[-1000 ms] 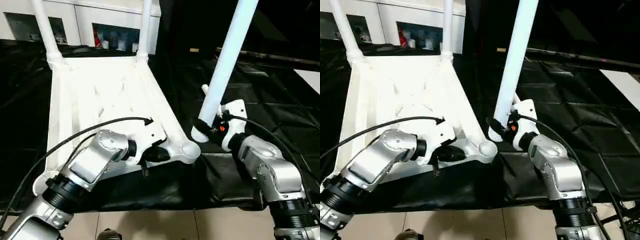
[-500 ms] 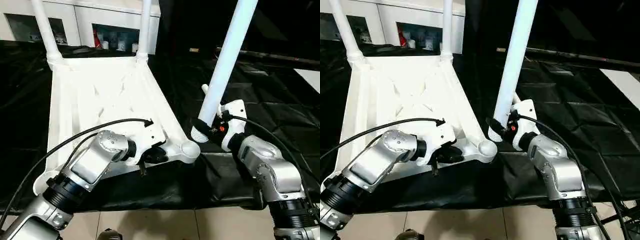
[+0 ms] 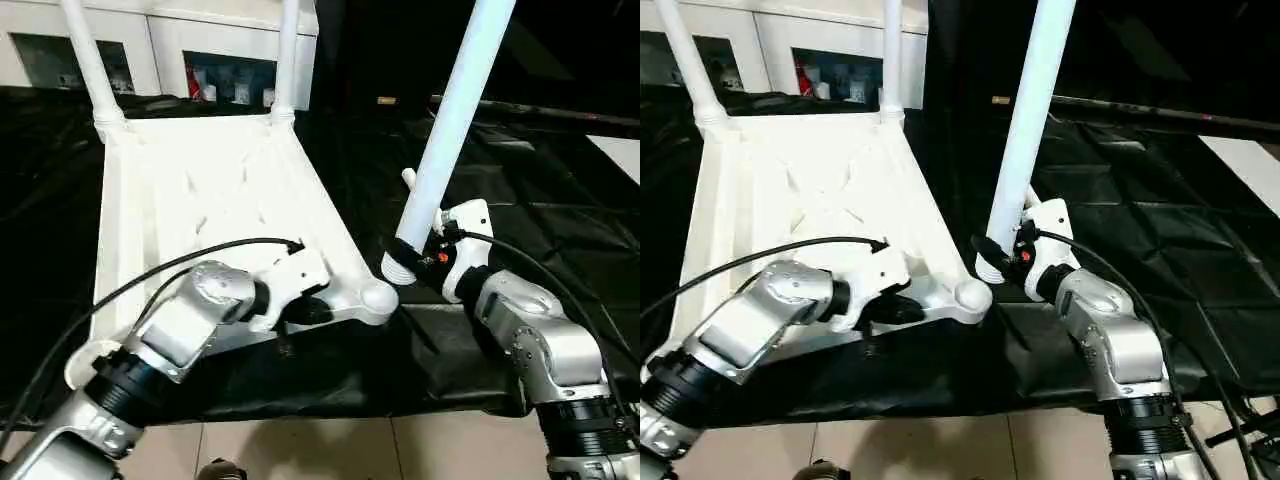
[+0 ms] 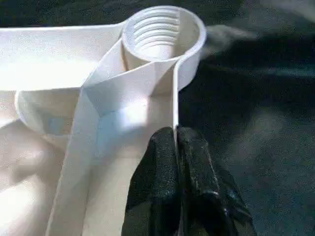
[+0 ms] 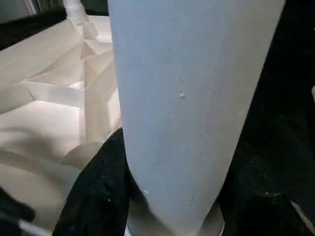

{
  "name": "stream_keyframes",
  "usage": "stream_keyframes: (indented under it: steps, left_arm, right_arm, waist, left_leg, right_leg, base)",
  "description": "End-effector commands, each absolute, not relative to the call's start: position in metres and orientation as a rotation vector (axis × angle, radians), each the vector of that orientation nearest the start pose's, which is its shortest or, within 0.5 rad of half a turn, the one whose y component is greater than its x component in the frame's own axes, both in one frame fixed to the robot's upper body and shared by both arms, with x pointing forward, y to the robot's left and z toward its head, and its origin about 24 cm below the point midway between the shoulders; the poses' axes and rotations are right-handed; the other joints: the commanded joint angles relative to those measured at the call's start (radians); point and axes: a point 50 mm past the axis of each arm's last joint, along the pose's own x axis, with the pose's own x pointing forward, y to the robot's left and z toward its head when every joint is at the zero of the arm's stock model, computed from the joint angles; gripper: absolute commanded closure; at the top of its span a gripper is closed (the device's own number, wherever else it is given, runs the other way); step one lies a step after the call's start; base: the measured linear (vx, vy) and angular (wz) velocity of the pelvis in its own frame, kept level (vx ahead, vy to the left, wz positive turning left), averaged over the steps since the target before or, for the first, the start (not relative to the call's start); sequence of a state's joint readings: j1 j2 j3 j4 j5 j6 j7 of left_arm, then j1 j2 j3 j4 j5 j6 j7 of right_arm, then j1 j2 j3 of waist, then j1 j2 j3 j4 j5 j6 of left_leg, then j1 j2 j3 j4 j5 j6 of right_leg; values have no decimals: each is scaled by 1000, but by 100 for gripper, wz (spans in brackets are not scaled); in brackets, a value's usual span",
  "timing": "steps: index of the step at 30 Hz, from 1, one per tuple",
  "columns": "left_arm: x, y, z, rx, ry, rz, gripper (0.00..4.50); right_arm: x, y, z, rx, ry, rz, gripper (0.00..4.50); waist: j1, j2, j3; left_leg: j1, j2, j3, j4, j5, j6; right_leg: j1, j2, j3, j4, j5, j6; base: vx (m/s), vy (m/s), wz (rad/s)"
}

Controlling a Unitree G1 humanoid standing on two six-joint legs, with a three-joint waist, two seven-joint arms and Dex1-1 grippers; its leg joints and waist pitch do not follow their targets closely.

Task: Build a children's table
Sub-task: Insert table leg to table base

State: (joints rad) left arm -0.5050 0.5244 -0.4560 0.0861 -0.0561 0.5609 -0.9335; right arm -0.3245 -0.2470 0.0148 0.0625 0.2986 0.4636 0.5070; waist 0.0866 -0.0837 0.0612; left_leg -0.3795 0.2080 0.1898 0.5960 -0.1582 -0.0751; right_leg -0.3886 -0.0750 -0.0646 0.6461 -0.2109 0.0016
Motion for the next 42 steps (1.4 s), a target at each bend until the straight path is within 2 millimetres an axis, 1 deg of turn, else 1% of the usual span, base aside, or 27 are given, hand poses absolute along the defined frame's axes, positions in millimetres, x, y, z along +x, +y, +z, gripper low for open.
stream_keyframes:
  steps: [1,4,5,6,8,10,11,12,13,17,18,19,20,21,22,23,24,25,26,28,29,30,31,33,35,37,42]
  left_arm:
    - [294,150,66,531,620,-1034,450]
    - [283,172,72,514,643,-986,450]
    - [281,175,74,517,648,-983,450]
    - [279,177,74,522,653,-981,450]
    - [273,184,77,537,673,-979,450]
    - [269,188,81,540,685,-977,450]
    - [267,190,83,544,688,-974,450]
    - [266,191,85,545,688,-973,450]
    - [264,192,86,545,688,-971,450]
    - [264,186,82,546,638,-988,450]
    - [268,179,78,530,598,-994,450]
    - [272,173,75,521,561,-997,450]
    - [275,166,73,505,515,-1009,450]
    - [277,161,72,494,489,-1016,450]
    - [280,157,71,476,473,-1012,450]
    - [283,155,70,463,465,-1008,450]
    - [284,153,70,471,466,-1006,450]
    - [286,152,69,484,468,-1007,450]
    - [287,151,69,491,471,-1011,450]
    - [289,150,69,497,474,-1017,450]
    - [290,149,68,501,480,-1035,450]
    - [291,148,68,506,483,-1047,450]
    - [291,147,67,514,495,-1070,450]
    - [290,146,66,530,504,-1099,450]
    - [289,142,65,547,524,-1147,450]
    - [286,137,64,565,538,-1198,450]
    - [287,130,64,602,536,-1237,450]
  right_arm:
    - [303,-148,78,72,201,591,257]
    - [306,-144,76,111,191,578,257]
    - [307,-143,75,122,188,574,257]
    - [308,-142,75,132,186,571,257]
    - [310,-137,74,163,178,566,257]
    - [310,-133,70,167,181,567,257]
    - [309,-131,67,167,185,568,257]
    - [308,-129,65,166,188,568,257]
    - [307,-127,63,167,190,570,257]
    - [306,-124,62,171,188,564,257]
    - [307,-125,63,162,184,546,257]
    - [308,-126,64,155,181,527,257]
    - [310,-128,64,150,178,508,257]
    - [311,-129,64,147,175,497,257]
    - [312,-130,65,143,170,483,257]
    - [313,-131,65,140,165,474,257]
    - [313,-132,66,146,163,467,257]
    - [314,-133,67,152,161,468,257]
    - [313,-131,68,159,164,488,257]
    - [312,-128,68,159,171,530,257]
    - [310,-124,69,163,180,579,257]
    - [309,-122,69,166,186,612,257]
    - [308,-118,71,166,190,659,257]
    - [307,-115,73,174,192,713,257]
    - [307,-111,78,189,193,779,257]
    - [309,-110,78,193,214,817,257]
    - [317,-112,72,160,254,827,257]
  waist:
    - [4,22,-62]
    - [1,32,-59]
    - [-1,33,-59]
    - [0,47,-62]
    - [0,51,-57]
    - [7,78,-60]
    - [5,76,-62]
    - [7,81,-60]
    - [6,78,-61]
    - [11,86,-63]
    - [6,80,-60]
    - [9,86,-61]
    - [4,75,-60]
    - [9,82,-60]
    - [11,81,-62]
    - [10,74,-62]
    - [7,61,-62]
    - [10,65,-63]
    - [10,59,-62]
    - [10,63,-61]
    - [10,57,-61]
    - [11,61,-61]
    - [10,57,-61]
    - [11,58,-60]
    - [13,59,-61]
    - [16,50,-63]
    - [25,50,-62]
  left_leg:
    - [20,26,-24,-81,-304,-72]
    - [13,24,-32,-89,-330,-81]
    - [14,25,-35,-91,-344,-86]
    - [17,24,-38,-91,-359,-91]
    - [23,21,-38,-91,-377,-88]
    - [24,18,-38,-86,-350,-80]
    - [25,18,-35,-86,-344,-78]
    - [24,16,-35,-84,-336,-72]
    - [25,15,-32,-84,-331,-68]
    - [22,14,-28,-81,-275,-53]
    - [22,15,-26,-82,-280,-53]
    - [26,15,-27,-82,-290,-60]
    - [24,14,-24,-81,-289,-58]
    - [29,14,-25,-81,-306,-61]
    - [31,15,-25,-81,-313,-62]
    - [27,15,-26,-82,-303,-60]
    - [26,15,-23,-82,-299,-55]
    - [26,14,-24,-81,-290,-53]
    - [24,15,-23,-81,-281,-47]
    - [22,15,-24,-82,-275,-45]
    - [21,15,-24,-82,-273,-43]
    - [24,16,-23,-81,-277,-40]
    - [20,15,-24,-82,-276,-35]
    - [21,18,-25,-83,-273,-34]
    - [23,18,-24,-81,-265,-33]
    - [22,19,-23,-81,-246,-29]
    - [31,22,-18,-78,-249,-37]
  right_leg:
    - [32,-67,47,-95,-285,-137]
    - [37,-69,42,-96,-324,-133]
    - [36,-69,41,-94,-324,-136]
    - [36,-68,42,-96,-298,-146]
    - [32,-64,42,-95,-278,-165]
    - [35,-66,45,-91,-242,-186]
    - [35,-65,45,-92,-227,-190]
    - [35,-62,45,-90,-221,-194]
    - [34,-61,45,-92,-221,-195]
    - [34,-58,48,-91,-219,-190]
    - [32,-54,48,-96,-229,-184]
    - [31,-56,48,-96,-244,-177]
    - [30,-54,49,-99,-250,-172]
    - [26,-56,50,-103,-277,-162]
    - [26,-58,51,-103,-283,-160]
    - [30,-59,50,-101,-287,-152]
    - [28,-57,51,-103,-287,-145]
    - [30,-58,51,-100,-288,-143]
    - [29,-60,52,-103,-294,-136]
    - [29,-60,51,-103,-301,-130]
    - [30,-61,51,-102,-306,-129]
    - [27,-62,52,-104,-316,-128]
    - [30,-62,52,-105,-319,-126]
    - [29,-62,52,-104,-317,-125]
    - [28,-62,52,-103,-303,-129]
    - [29,-63,52,-99,-290,-137]
    - [20,-64,54,-100,-281,-151]
  base:
    - [0,0,0]
    - [1,0,-6]
    - [8,1,-18]
    - [8,1,-18]
    - [0,0,0]
    - [0,0,0]
    - [0,0,0]
    - [0,0,0]
    - [0,0,0]
    - [0,0,0]
    - [0,0,0]
    - [0,0,0]
    - [0,0,0]
    - [0,0,0]
    - [0,0,0]
    - [0,0,0]
    - [0,0,0]
    - [0,0,0]
    - [0,0,0]
    - [0,0,0]
    - [0,0,0]
    - [0,0,0]
    - [0,0,0]
    - [0,0,0]
    - [0,0,0]
    - [0,0,0]
    - [0,0,0]
